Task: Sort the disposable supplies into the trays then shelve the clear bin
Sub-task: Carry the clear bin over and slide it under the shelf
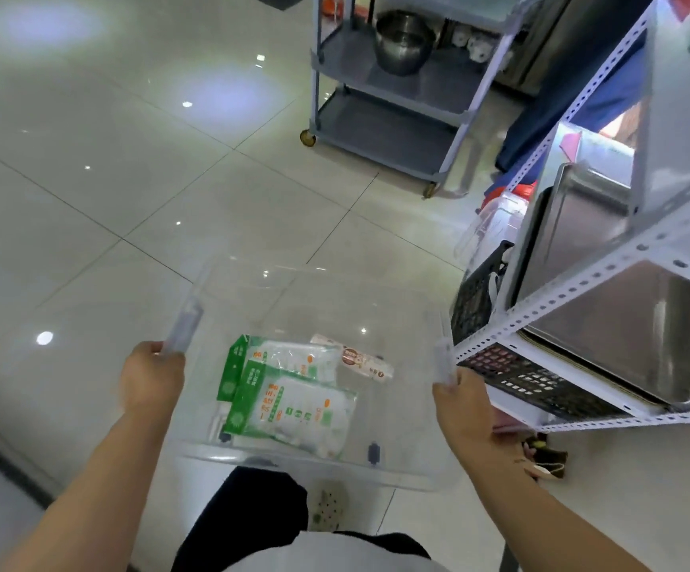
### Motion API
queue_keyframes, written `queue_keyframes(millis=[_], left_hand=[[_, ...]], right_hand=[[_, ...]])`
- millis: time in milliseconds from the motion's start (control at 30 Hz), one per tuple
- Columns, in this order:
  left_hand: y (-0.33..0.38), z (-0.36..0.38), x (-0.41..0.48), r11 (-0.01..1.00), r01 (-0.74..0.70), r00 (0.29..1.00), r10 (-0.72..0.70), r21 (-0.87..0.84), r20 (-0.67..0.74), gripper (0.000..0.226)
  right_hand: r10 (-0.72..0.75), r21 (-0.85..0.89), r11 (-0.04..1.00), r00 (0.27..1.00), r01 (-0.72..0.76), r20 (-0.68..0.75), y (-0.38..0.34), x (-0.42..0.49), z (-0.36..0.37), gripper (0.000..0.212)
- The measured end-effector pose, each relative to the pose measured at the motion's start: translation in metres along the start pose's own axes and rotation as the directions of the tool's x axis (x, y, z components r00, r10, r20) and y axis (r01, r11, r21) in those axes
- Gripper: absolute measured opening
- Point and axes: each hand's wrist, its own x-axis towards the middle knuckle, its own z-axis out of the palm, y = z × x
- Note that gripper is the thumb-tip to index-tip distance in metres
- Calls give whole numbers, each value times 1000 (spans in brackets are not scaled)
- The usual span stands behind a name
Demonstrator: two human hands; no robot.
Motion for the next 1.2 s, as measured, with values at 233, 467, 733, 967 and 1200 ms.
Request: queue_keyframes(millis=[233, 467, 733, 967, 1200], left_hand=[[73, 28, 118, 999, -50, 999, 50, 9, 21, 26], [174, 56, 236, 994, -111, 990, 111, -2, 90, 18], [299, 120, 321, 970, -241, 958, 236, 10, 162, 23], [417, 209, 370, 948, -316, 928, 301, 40, 219, 19], [530, 271, 403, 937, -345, 924, 328, 61, 196, 24]], right_hand=[[-5, -1, 1000, 1000, 5, -23, -89, 105, 36, 17], [111, 0, 994, 990, -111, -91, -172, 196, 53, 23], [197, 44, 980, 969, -193, -146, -215, 301, 46, 38], [268, 52, 963, 951, -263, -157, -216, 422, 31, 23], [267, 27, 964, 960, -266, -88, -237, 526, 4, 19]])
